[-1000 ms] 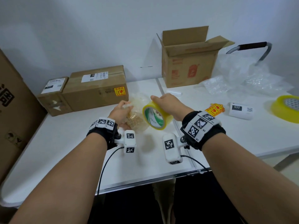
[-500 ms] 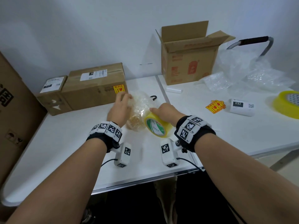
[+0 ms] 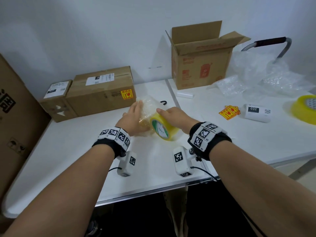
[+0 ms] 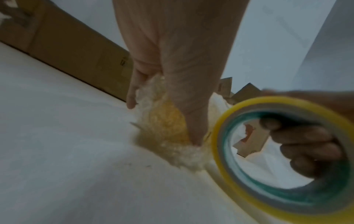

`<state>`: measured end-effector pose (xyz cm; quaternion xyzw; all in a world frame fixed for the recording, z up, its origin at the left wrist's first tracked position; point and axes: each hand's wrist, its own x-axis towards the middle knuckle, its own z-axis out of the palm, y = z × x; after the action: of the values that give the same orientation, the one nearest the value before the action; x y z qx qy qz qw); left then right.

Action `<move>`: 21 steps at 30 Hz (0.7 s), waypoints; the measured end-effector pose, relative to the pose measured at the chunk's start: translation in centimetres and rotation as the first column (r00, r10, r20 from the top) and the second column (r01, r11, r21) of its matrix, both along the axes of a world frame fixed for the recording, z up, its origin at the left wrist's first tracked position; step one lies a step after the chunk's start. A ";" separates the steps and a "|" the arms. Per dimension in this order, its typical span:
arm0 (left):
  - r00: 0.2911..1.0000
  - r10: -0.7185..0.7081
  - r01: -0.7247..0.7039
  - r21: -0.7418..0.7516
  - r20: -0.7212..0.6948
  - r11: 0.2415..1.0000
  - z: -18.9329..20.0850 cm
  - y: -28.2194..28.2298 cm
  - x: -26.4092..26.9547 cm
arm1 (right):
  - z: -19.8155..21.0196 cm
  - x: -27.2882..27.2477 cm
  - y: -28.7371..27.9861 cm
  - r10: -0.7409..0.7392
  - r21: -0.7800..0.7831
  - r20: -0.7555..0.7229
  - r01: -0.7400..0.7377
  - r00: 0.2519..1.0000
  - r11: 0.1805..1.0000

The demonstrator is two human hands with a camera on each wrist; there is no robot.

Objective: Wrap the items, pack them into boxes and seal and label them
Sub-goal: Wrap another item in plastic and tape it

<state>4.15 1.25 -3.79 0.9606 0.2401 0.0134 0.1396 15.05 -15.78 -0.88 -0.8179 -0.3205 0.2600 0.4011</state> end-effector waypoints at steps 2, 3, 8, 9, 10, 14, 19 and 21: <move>0.998 0.016 -0.010 -0.099 0.057 0.995 0.2 1.1 0.0 | 0.7 0.4 -0.3 0.006 0.167 -0.074 0.007 0.997 0.986; 0.997 0.042 -0.029 -0.193 0.065 0.981 0.6 1.6 0.0 | 1.1 0.8 -0.3 0.023 0.250 -0.113 0.006 0.993 0.968; 0.984 0.160 -0.045 -0.743 0.084 0.668 2.2 1.6 -1.1 | 4.5 1.7 0.8 0.156 0.430 -0.206 -0.053 0.966 0.901; 0.982 0.180 -0.064 -0.797 0.056 0.601 2.4 1.4 -1.4 | 4.8 1.5 1.3 0.171 0.420 -0.199 -0.074 0.965 0.905; 0.980 0.195 -0.087 -0.826 0.028 0.556 2.6 1.2 -1.7 | 5.0 1.3 1.9 0.181 0.403 -0.199 -0.088 0.963 0.911; 0.995 0.080 -0.097 -0.696 -0.057 0.711 3.3 1.6 -1.9 | 5.6 0.9 3.8 0.167 0.359 -0.237 -0.073 0.957 0.930; 0.976 0.015 0.136 -0.663 0.216 0.736 2.6 0.8 -1.8 | 5.6 0.9 5.6 0.129 0.382 -0.198 -0.045 0.972 0.923; 0.980 -0.029 0.143 -0.595 0.198 0.791 1.9 0.4 -1.4 | 5.5 0.5 5.9 0.135 0.387 -0.176 -0.058 0.975 0.920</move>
<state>2.73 1.68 -1.90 0.8700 0.1743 0.0152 0.4610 15.56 -9.88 4.63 -0.6776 -0.3630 0.2930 0.5685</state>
